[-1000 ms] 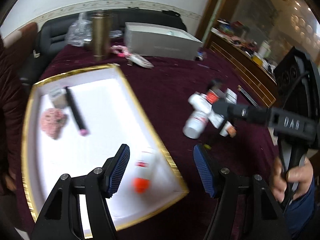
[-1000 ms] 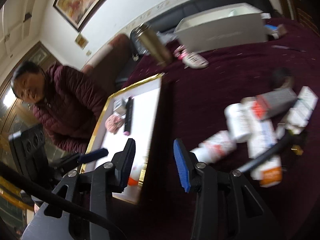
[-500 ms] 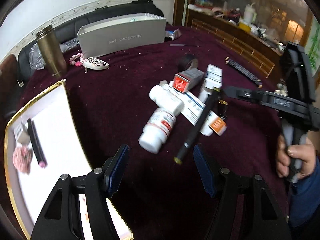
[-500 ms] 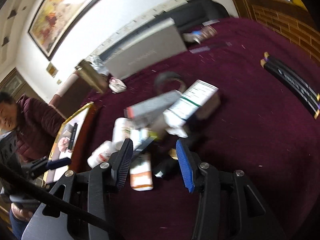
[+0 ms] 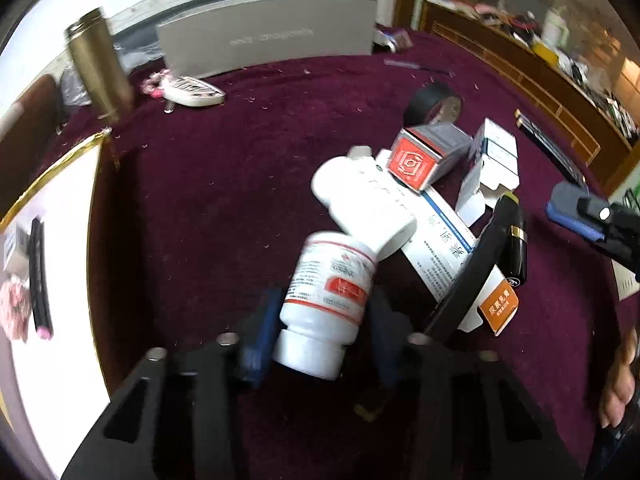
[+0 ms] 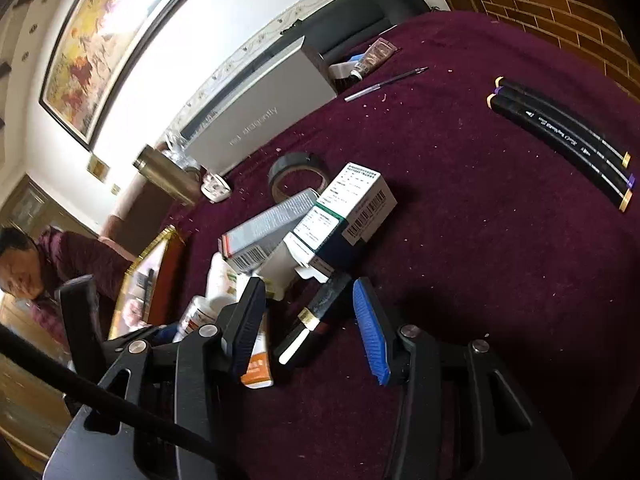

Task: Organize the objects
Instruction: 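Grasp the white red-labelled pill bottle with the left gripper while the right grasps a black lipstick, then carry the pill bottle with the left gripper while the right carries the lipstick over the tray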

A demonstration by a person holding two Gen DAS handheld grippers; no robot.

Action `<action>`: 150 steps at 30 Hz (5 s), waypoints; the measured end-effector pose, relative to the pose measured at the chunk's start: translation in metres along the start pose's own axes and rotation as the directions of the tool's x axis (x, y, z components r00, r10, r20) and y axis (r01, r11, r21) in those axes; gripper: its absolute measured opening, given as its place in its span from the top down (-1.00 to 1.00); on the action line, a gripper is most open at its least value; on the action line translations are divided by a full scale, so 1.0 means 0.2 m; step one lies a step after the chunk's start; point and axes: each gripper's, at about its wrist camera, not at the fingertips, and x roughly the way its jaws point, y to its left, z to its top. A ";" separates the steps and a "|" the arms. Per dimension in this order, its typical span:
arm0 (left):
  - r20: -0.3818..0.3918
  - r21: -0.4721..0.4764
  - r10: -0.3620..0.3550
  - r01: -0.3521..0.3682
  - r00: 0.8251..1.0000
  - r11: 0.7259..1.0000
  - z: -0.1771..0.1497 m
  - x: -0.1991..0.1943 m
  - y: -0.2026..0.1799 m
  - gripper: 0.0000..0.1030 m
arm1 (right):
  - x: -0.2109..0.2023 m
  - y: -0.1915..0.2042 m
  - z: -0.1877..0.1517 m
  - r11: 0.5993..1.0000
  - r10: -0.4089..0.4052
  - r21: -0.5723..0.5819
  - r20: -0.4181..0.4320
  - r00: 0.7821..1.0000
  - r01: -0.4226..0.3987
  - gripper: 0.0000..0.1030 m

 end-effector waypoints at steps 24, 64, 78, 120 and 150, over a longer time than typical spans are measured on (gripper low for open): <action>0.113 -0.027 0.002 0.001 0.994 1.000 -0.02 0.00 0.00 0.42 | 0.13 0.11 -0.09 0.847 -0.425 -0.333 0.042 0.904 0.414 0.72; 0.321 0.015 0.114 -0.125 0.940 0.992 -0.04 -0.19 -0.08 0.42 | 0.03 0.38 -0.16 0.892 -0.126 -0.415 0.152 0.980 0.179 0.71; 0.164 -0.119 -0.149 0.170 0.975 0.978 -0.03 -0.09 0.09 0.42 | -0.03 0.21 -0.08 0.952 -0.108 -0.271 0.129 0.986 0.140 0.71; 0.262 -0.094 -0.067 0.095 0.963 0.991 -0.06 -0.26 0.09 0.42 | -0.10 0.41 -0.37 0.891 -0.235 -0.391 0.037 0.971 0.230 0.71; 0.419 -0.262 -0.002 0.123 0.908 0.957 -0.44 -0.72 0.59 0.41 | -0.07 0.96 -0.52 0.834 -0.111 -0.540 0.028 0.993 0.108 0.70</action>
